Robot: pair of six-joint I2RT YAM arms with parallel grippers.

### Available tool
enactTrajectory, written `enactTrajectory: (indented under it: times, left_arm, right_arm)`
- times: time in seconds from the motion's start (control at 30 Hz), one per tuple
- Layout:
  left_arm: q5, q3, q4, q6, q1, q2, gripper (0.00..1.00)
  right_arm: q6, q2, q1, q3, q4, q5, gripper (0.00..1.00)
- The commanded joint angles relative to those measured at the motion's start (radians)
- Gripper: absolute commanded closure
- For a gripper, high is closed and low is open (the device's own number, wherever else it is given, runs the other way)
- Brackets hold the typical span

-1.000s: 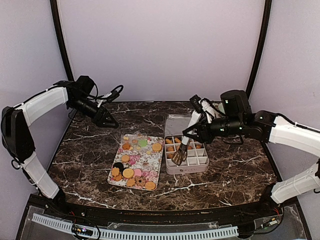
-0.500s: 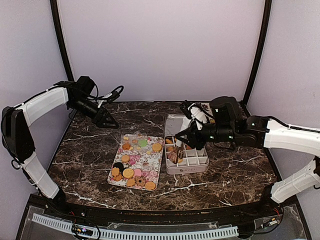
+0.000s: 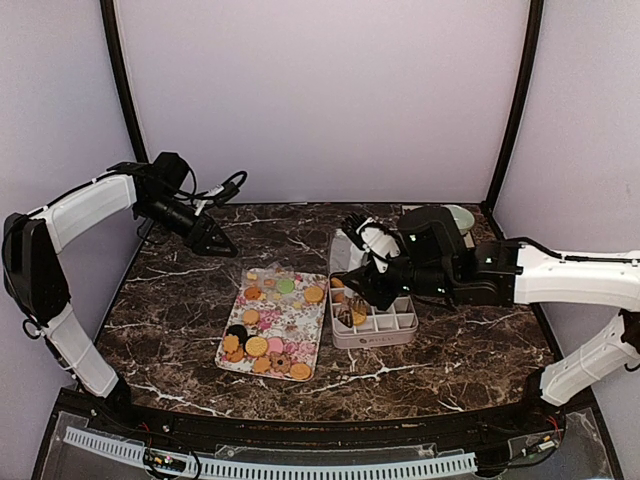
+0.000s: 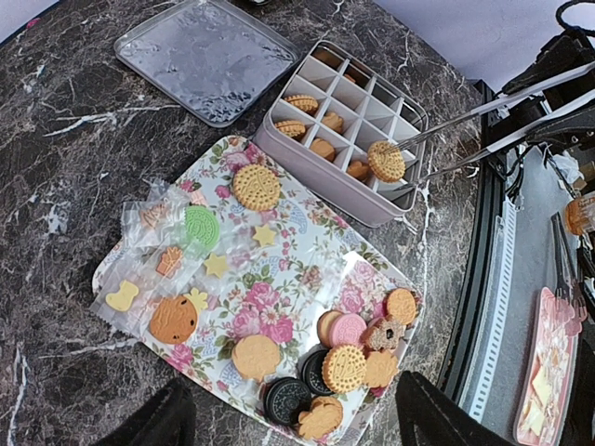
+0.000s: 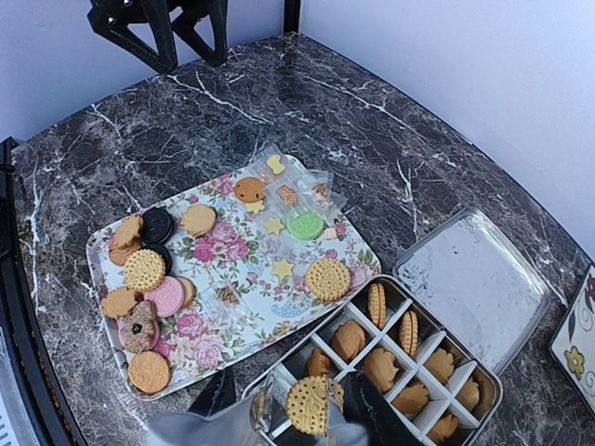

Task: Pack the cookies
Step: Pick up the fake cookies from the packing box.

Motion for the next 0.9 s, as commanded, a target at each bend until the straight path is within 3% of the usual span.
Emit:
enactTrajectory:
  times: [0.0,0.87]
  left_arm:
    - [0.018,0.014,-0.025,0.016,0.007,-0.046,0.24]
    - [0.036,0.026,-0.042,0.020,0.010,-0.044,0.24]
  right_arm:
    - [-0.018,0.008,0.015,0.032,0.058,0.047,0.61]
    - [-0.088,0.052,0.114,0.051,0.012,0.234,0.62]
